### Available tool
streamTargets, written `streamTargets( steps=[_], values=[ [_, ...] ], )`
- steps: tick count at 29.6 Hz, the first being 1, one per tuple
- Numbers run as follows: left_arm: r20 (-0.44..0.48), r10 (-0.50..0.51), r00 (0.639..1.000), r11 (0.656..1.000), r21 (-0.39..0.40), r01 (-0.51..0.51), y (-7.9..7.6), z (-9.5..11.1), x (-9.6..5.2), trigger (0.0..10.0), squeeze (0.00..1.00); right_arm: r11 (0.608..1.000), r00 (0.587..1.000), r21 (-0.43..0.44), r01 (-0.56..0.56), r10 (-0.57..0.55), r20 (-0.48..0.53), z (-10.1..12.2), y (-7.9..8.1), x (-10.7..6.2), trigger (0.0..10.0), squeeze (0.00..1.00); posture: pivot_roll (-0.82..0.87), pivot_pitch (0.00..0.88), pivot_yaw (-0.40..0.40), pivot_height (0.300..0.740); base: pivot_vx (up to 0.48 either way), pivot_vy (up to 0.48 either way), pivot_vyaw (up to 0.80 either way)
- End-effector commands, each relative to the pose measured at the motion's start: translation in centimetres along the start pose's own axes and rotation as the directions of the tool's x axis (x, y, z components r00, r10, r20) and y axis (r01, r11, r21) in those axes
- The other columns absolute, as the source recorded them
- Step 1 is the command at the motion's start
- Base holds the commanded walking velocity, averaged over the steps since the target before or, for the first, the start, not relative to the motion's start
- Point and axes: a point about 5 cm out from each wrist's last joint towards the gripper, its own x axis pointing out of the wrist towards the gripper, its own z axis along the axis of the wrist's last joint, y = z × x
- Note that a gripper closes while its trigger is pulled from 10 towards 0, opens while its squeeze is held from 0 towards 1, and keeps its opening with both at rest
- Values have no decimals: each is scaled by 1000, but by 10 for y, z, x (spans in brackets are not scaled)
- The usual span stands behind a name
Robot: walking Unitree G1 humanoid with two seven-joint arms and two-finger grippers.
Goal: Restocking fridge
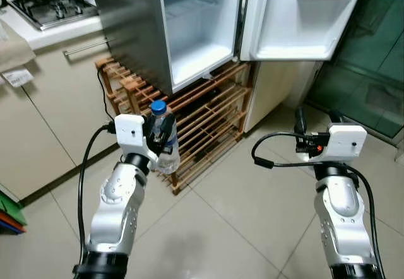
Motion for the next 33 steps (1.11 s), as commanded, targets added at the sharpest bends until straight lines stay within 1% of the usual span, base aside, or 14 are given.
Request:
streamTargets(
  steps=[1, 7, 15, 18, 24, 25, 26, 30, 33],
  values=[
    [56, -75, 996, 997, 5, 75, -13, 11, 5, 10000, 0, 1000, 1000, -4, 18, -18, 8, 1, -4, 0, 10000, 0, -70, 0, 24, 740, 480, 0, 0],
    [55, -128, 990, 992, -11, 129, -18, 10, 7, 10000, 0, 1000, 1000, -7, 12, -12, 8, -1, -3, 1, 10000, 0, -69, 0, 24, 740, 480, 0, 0],
    [49, -132, 990, 991, -28, 134, -22, 7, 4, 10000, 0, 1000, 1000, -12, 7, -7, 10, -1, -2, 2, 10000, 0, -70, 0, 25, 740, 480, 0, 0],
    [34, -135, 990, 989, -51, 137, -23, 3, 2, 10000, 0, 1000, 1000, -15, 6, -6, 8, -1, -2, 2, 10000, 0, -72, 0, 22, 740, 480, 0, 0],
    [28, -147, 989, 988, -47, 148, -24, 2, 5, 10000, 0, 1000, 1000, -18, 3, -3, 7, -3, -3, 2, 10000, 0, -78, 0, 20, 740, 480, 0, 0],
    [15, -142, 990, 989, -41, 142, -24, 0, 7, 10000, 0, 1000, 1000, -19, 4, -4, 7, -3, -3, 2, 10000, 0, -78, 0, 20, 740, 386, 0, 0],
    [1, -133, 991, 991, -25, 133, -24, -1, 9, 10000, 0, 1000, 1000, -20, 4, -4, 7, -3, -3, 2, 10000, 0, -78, 0, 20, 740, 0, 0, 0],
    [-11, -144, 990, 989, -24, 144, -25, -2, 11, 10000, 0, 1000, 1000, -21, 3, -3, 9, -2, -4, 3, 10000, 0, -84, 0, 23, 740, 0, 0, 0],
    [-5, -159, 987, 987, -29, 158, -27, -1, 13, 10000, 0, 1000, 1000, -22, 4, -4, 11, -2, -4, 3, 10000, 0, -87, 0, 27, 740, 310, -361, 0]
  ],
)
